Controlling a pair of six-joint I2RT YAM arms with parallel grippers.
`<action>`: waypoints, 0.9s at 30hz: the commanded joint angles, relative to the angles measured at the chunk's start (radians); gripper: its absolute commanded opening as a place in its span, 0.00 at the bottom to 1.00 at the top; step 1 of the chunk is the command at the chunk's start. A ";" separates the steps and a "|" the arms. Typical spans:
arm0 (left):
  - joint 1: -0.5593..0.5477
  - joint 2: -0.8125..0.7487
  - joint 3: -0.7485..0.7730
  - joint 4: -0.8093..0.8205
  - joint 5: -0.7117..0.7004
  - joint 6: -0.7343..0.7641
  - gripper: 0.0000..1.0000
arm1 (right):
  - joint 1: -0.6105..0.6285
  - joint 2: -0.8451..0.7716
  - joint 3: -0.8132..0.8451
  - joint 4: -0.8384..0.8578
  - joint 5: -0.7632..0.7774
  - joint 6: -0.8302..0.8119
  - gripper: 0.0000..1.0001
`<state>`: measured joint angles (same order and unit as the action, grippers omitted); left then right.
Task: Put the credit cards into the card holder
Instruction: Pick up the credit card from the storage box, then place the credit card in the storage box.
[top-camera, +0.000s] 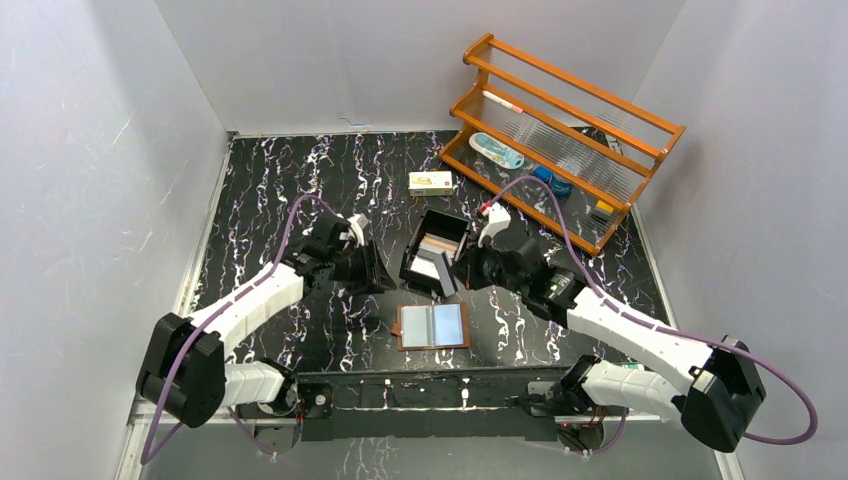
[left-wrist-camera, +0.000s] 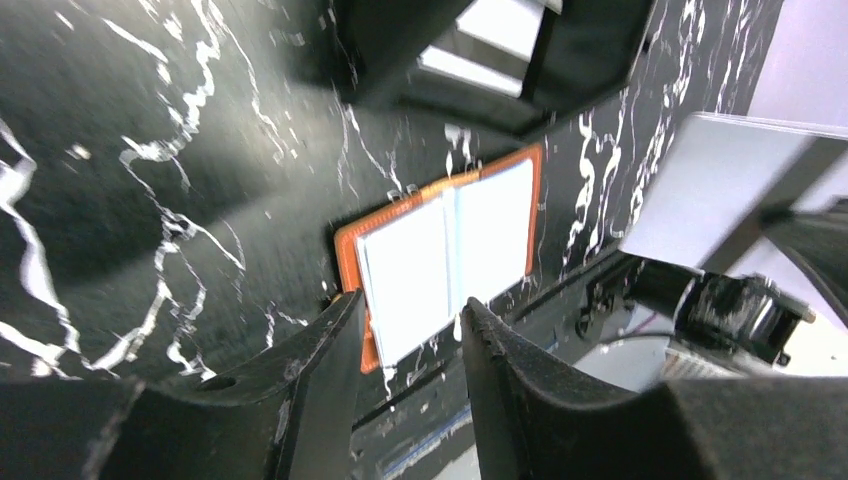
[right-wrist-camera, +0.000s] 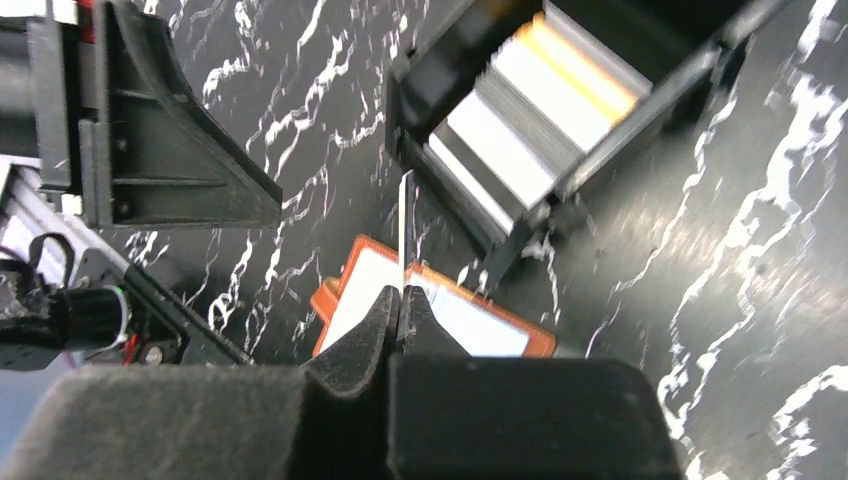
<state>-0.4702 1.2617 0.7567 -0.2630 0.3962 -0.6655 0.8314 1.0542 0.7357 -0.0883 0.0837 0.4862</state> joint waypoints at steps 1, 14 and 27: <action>-0.031 -0.055 -0.066 0.057 0.083 -0.062 0.39 | -0.001 -0.048 -0.058 0.106 -0.066 0.225 0.00; -0.033 -0.059 -0.065 0.091 0.110 -0.098 0.41 | -0.013 0.067 0.117 -0.008 0.101 0.123 0.00; -0.034 -0.064 -0.052 0.049 0.089 -0.077 0.43 | -0.161 0.525 0.485 -0.211 -0.045 -0.059 0.07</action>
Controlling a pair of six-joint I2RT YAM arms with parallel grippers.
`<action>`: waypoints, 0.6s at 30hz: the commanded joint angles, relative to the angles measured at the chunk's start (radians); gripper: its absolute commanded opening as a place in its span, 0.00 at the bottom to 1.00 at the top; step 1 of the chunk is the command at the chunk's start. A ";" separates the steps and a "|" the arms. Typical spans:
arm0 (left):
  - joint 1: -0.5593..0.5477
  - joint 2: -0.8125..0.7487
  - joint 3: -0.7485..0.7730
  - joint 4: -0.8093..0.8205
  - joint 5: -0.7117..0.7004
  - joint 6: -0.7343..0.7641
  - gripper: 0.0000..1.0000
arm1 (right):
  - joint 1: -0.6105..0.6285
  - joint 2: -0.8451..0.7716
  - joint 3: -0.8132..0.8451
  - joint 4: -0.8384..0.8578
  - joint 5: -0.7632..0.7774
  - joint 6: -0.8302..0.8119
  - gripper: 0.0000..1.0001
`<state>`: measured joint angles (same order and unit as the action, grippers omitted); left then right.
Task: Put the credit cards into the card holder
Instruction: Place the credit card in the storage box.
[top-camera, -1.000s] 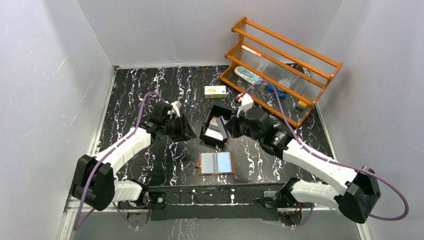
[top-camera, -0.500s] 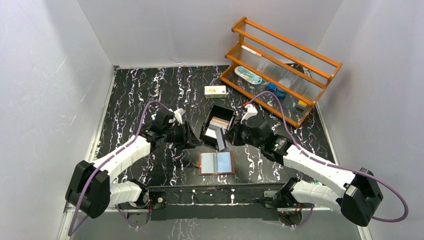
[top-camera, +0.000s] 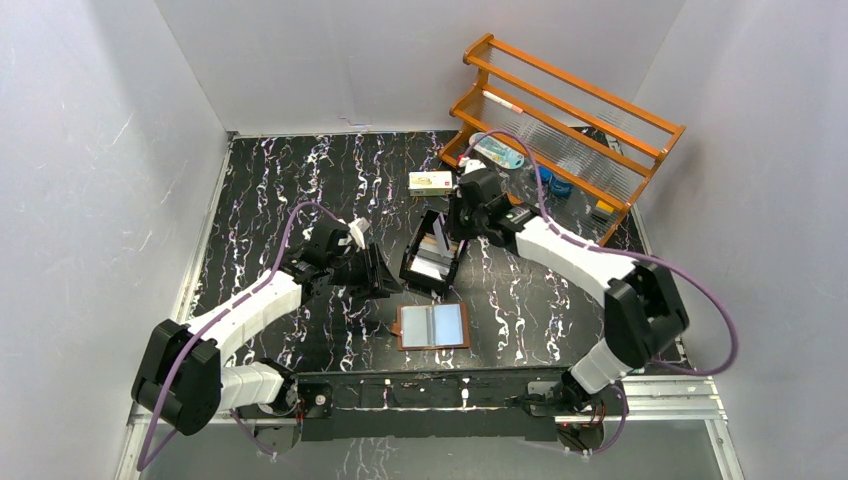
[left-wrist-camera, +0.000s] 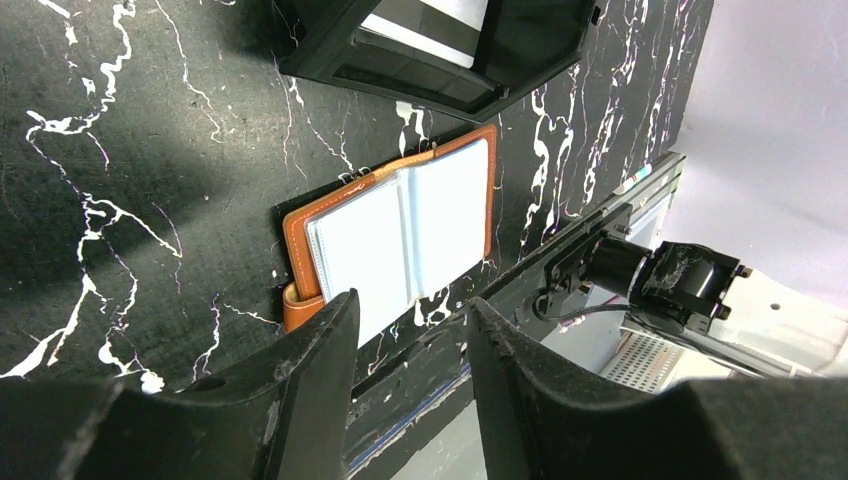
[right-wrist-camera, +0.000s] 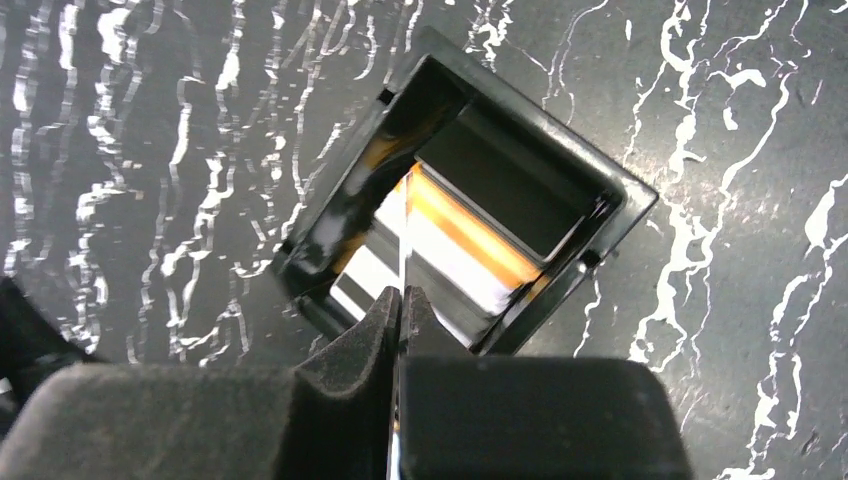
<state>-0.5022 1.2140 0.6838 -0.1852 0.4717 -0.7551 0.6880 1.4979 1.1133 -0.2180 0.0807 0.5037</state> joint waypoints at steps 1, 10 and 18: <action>-0.002 -0.019 0.020 -0.031 0.009 0.014 0.43 | -0.018 0.105 0.126 -0.091 -0.046 -0.080 0.08; -0.002 -0.011 0.018 -0.036 0.000 0.025 0.43 | -0.025 0.191 0.192 -0.136 -0.063 -0.081 0.14; -0.002 0.004 0.012 -0.031 -0.004 0.033 0.43 | -0.031 0.183 0.190 -0.137 -0.061 -0.075 0.06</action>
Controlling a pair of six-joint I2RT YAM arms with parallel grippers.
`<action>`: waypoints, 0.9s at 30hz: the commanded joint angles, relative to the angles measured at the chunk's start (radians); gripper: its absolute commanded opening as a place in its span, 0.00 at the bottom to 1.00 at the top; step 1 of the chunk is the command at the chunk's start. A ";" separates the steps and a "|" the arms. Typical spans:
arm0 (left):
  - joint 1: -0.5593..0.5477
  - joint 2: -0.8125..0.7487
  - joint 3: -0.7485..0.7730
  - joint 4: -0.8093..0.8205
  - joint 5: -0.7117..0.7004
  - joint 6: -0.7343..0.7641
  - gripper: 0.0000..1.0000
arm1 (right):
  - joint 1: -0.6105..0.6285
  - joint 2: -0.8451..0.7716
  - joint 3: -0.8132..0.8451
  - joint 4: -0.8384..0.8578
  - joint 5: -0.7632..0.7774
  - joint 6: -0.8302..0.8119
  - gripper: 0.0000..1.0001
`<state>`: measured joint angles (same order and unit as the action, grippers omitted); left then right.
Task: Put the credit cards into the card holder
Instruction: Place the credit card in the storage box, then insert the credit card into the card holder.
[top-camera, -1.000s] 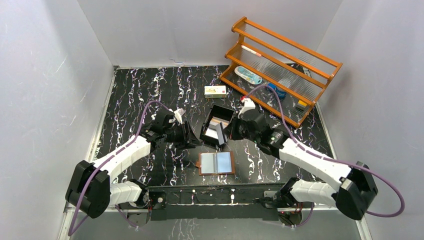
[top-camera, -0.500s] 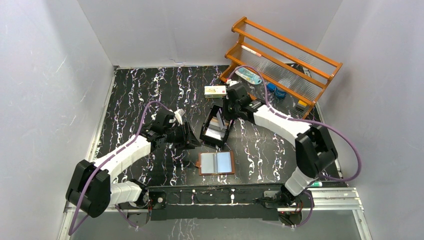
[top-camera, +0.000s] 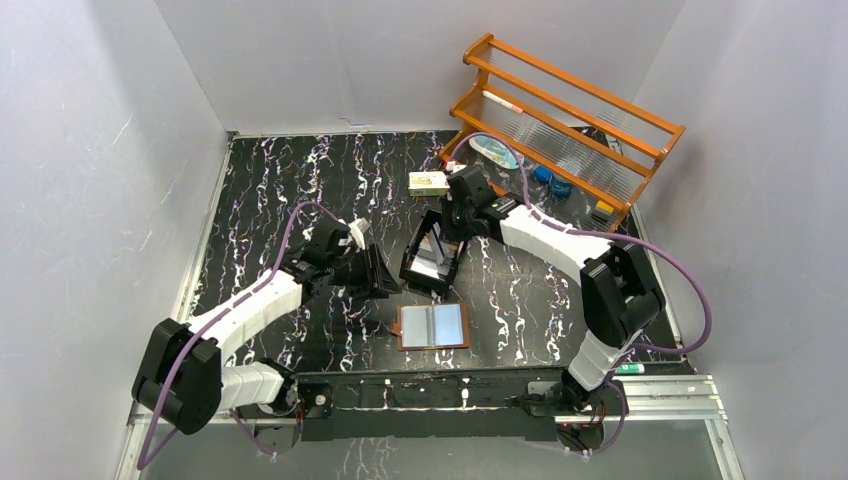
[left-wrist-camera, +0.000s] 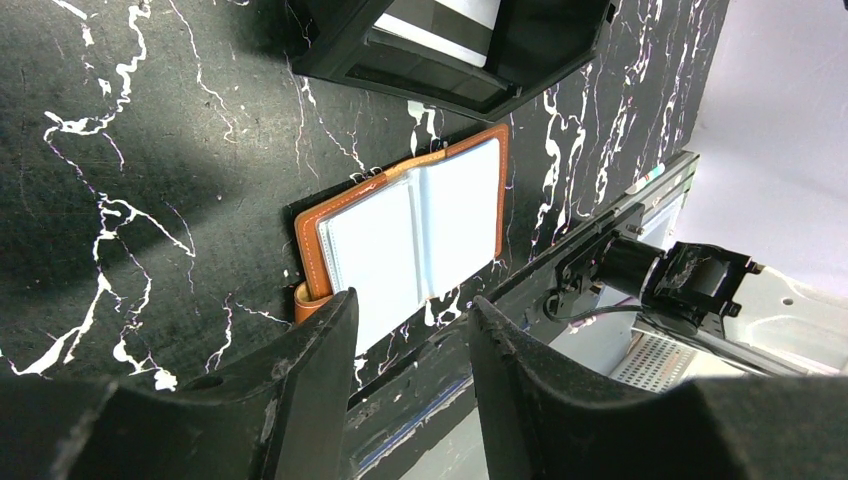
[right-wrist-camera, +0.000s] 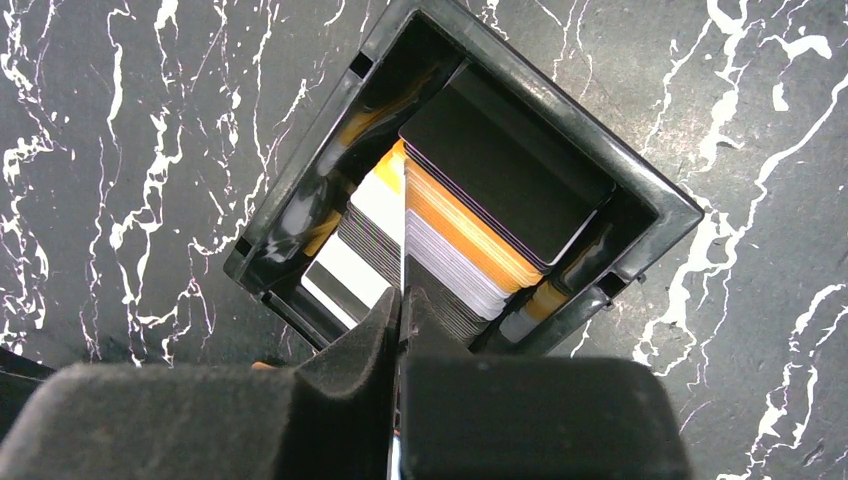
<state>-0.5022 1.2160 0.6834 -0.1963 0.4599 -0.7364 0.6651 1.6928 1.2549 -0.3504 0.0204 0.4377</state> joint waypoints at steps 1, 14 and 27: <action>-0.002 0.002 0.013 -0.020 0.005 0.016 0.43 | -0.009 -0.014 0.054 -0.018 0.015 -0.008 0.05; -0.010 0.030 -0.017 -0.010 -0.017 0.025 0.44 | -0.008 -0.223 -0.051 -0.078 0.086 0.005 0.03; -0.111 0.027 -0.134 0.095 -0.050 -0.044 0.47 | 0.126 -0.615 -0.598 0.300 -0.095 0.386 0.00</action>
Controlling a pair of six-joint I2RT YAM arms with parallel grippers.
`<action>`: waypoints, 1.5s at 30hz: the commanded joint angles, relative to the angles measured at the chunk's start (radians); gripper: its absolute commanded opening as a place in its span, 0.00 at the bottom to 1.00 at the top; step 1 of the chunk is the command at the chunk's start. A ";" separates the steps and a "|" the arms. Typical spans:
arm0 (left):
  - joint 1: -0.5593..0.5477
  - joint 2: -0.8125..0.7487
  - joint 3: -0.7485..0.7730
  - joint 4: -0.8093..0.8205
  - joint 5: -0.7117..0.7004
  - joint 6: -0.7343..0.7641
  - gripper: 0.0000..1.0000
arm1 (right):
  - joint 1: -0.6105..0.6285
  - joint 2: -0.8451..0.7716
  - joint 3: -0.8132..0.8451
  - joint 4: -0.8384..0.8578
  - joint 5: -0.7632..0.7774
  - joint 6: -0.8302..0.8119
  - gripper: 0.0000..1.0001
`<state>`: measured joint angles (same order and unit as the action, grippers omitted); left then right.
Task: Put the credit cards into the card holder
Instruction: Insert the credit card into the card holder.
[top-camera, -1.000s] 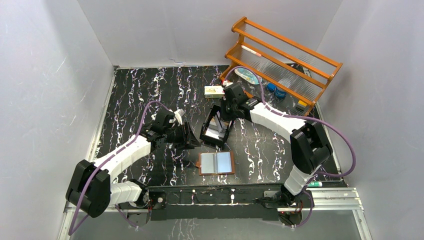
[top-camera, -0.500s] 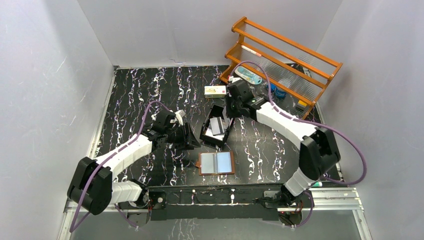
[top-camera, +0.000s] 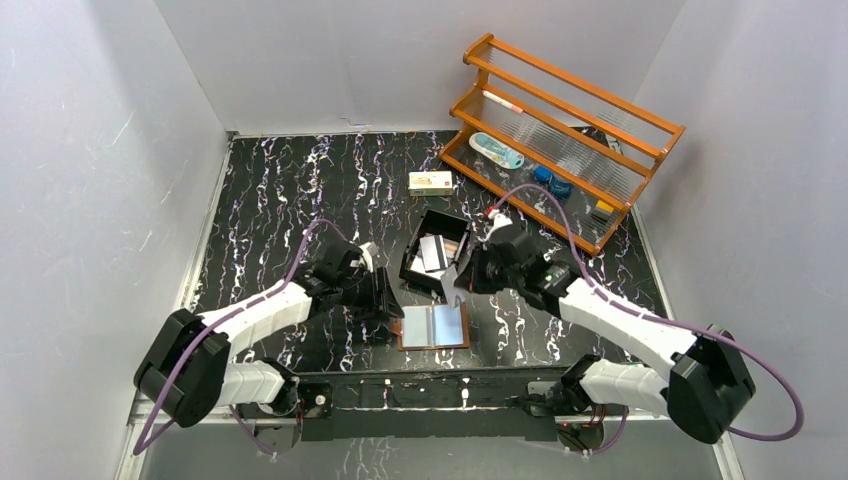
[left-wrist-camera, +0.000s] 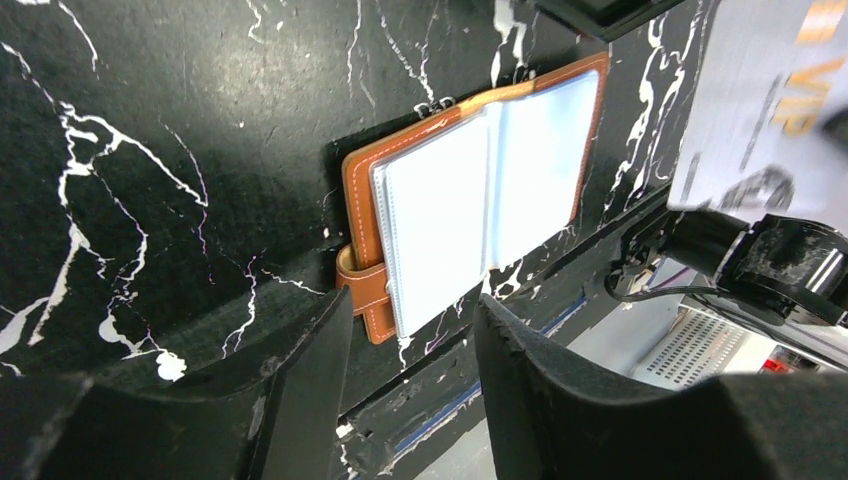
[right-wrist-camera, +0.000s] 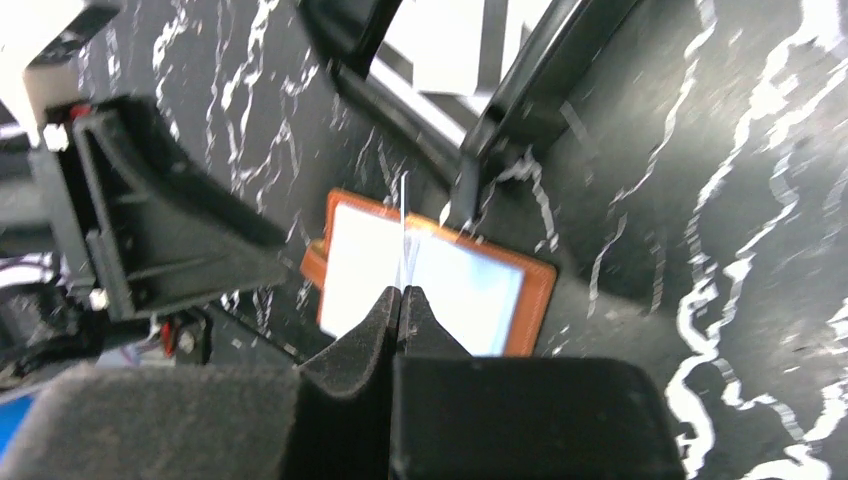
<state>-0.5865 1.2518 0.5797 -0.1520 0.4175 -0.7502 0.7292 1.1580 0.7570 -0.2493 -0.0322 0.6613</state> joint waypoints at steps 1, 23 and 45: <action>-0.030 -0.004 -0.038 0.068 -0.008 -0.035 0.47 | 0.085 -0.092 -0.130 0.223 -0.026 0.182 0.00; -0.056 0.087 -0.086 0.094 -0.080 -0.019 0.28 | 0.195 -0.053 -0.400 0.561 0.132 0.347 0.00; -0.072 0.101 -0.075 0.068 -0.095 -0.011 0.20 | 0.196 -0.026 -0.511 0.652 0.104 0.403 0.00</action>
<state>-0.6456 1.3392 0.4934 -0.0185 0.3538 -0.7834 0.9195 1.1339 0.2710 0.3504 0.0505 1.0431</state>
